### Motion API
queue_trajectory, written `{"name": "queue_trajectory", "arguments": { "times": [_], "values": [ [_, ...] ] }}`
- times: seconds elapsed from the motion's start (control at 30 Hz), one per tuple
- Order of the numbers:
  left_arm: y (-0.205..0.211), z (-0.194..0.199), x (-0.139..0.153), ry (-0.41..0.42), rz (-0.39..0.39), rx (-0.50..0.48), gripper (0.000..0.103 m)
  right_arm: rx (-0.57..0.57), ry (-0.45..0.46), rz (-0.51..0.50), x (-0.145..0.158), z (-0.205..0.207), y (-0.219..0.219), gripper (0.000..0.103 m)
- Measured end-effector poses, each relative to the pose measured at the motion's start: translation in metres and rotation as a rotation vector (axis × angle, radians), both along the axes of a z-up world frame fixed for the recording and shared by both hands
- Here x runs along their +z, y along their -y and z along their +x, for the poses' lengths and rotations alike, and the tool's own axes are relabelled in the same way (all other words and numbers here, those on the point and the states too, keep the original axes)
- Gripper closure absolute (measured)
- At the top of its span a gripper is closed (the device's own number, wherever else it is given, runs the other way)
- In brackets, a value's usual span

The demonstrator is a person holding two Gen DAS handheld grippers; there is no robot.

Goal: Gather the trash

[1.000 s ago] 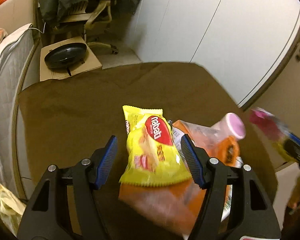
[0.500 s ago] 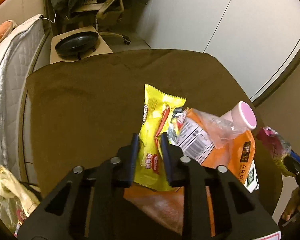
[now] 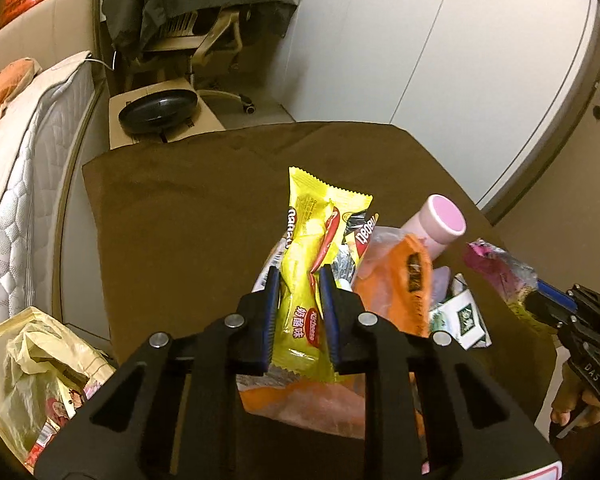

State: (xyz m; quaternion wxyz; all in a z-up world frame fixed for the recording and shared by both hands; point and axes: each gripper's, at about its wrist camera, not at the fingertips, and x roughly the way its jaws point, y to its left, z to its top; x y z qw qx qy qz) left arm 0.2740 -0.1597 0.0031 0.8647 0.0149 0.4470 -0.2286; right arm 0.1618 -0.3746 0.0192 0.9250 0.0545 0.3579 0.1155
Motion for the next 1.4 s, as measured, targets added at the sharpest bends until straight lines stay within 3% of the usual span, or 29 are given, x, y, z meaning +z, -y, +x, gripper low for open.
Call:
{"name": "queue_trajectory", "arguments": {
  "times": [0.3, 0.37, 0.4, 0.43, 0.57, 0.7, 0.97, 1.27, 1.4],
  "values": [
    [0.001, -0.017, 0.017, 0.019, -0.068, -0.012, 0.084, 0.075, -0.070, -0.050, -0.023, -0.005, -0.017, 0.089],
    [0.003, -0.022, 0.020, 0.016, -0.074, -0.016, 0.084, 0.098, -0.097, -0.065, -0.032, -0.007, -0.022, 0.076],
    [0.004, -0.025, 0.022, 0.016, -0.075, -0.022, 0.084, 0.112, -0.104, -0.059, -0.035, -0.008, -0.023, 0.063],
    [0.006, -0.028, 0.022, 0.018, -0.072, -0.027, 0.083, 0.125, -0.108, -0.051, -0.037, -0.009, -0.024, 0.057],
    [0.012, -0.043, 0.024, 0.035, -0.049, -0.036, 0.083, 0.113, -0.085, -0.054, -0.035, -0.019, -0.020, 0.057],
    [0.012, -0.057, 0.026, 0.039, -0.069, -0.046, 0.083, 0.025, -0.061, -0.014, -0.027, -0.025, -0.001, 0.056],
    [0.006, -0.081, 0.028, 0.045, -0.065, -0.048, 0.083, -0.157, -0.168, 0.146, -0.053, -0.026, 0.035, 0.056],
    [-0.020, -0.112, 0.021, 0.053, -0.077, -0.003, 0.083, -0.130, -0.254, 0.205, -0.088, -0.027, 0.017, 0.056],
    [-0.043, -0.124, 0.015, 0.035, -0.090, 0.046, 0.083, -0.110, -0.233, 0.177, -0.088, -0.030, 0.010, 0.060]
  ]
}}
